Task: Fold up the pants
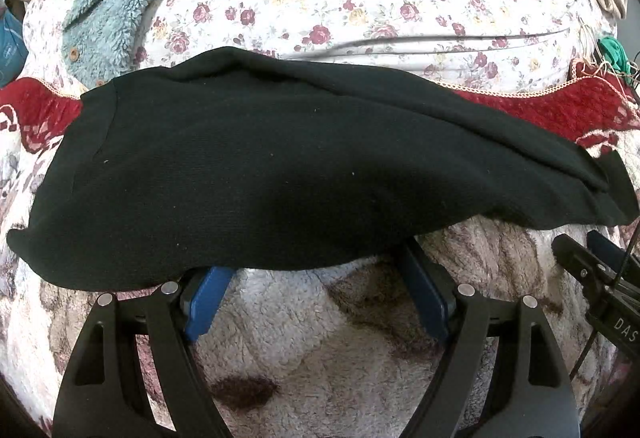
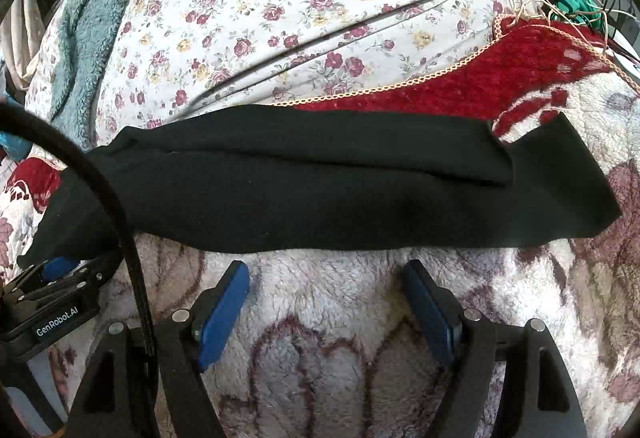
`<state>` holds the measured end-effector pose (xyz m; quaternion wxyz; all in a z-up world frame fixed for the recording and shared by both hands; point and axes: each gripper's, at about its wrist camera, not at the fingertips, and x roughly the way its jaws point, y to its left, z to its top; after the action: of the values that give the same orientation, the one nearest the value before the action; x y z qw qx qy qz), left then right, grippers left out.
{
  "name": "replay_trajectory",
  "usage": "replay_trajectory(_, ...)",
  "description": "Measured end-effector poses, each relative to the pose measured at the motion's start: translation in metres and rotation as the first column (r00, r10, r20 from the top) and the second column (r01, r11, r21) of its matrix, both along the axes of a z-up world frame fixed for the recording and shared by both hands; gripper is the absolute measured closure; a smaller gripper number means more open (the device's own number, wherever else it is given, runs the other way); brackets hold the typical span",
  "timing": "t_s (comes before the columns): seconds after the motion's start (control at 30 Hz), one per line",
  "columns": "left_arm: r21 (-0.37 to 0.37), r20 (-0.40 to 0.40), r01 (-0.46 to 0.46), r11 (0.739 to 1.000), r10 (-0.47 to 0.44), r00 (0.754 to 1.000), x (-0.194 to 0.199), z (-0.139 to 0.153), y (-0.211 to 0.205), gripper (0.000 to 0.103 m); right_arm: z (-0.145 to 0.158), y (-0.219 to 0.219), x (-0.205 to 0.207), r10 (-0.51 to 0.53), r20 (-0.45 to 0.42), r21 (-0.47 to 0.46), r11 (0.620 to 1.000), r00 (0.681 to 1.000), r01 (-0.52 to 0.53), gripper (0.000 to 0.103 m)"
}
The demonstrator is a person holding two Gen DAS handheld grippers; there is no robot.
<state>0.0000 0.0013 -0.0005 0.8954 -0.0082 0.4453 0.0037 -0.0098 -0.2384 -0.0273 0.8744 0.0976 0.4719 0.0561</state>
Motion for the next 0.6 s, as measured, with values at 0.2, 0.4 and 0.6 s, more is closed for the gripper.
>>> replay_trajectory(0.2,0.005,-0.022,0.013,1.000,-0.013,1.000,0.001,0.000,0.001,0.021,-0.001,0.003,0.001,0.006,-0.010,-0.041,0.999,1.000,-0.006,0.025)
replay_trajectory(0.4,-0.044,-0.049,0.034,0.998,-0.036,0.998,-0.010,0.014,0.013,0.022,-0.005,0.014,0.008,0.028,-0.044,-0.125,0.992,0.999,-0.033,0.024)
replay_trajectory(0.6,0.015,0.078,0.022,1.000,-0.023,0.997,-0.043,0.049,0.032,0.022,0.011,0.010,-0.013,0.017,0.077,0.093,0.995,0.997,-0.024,0.029)
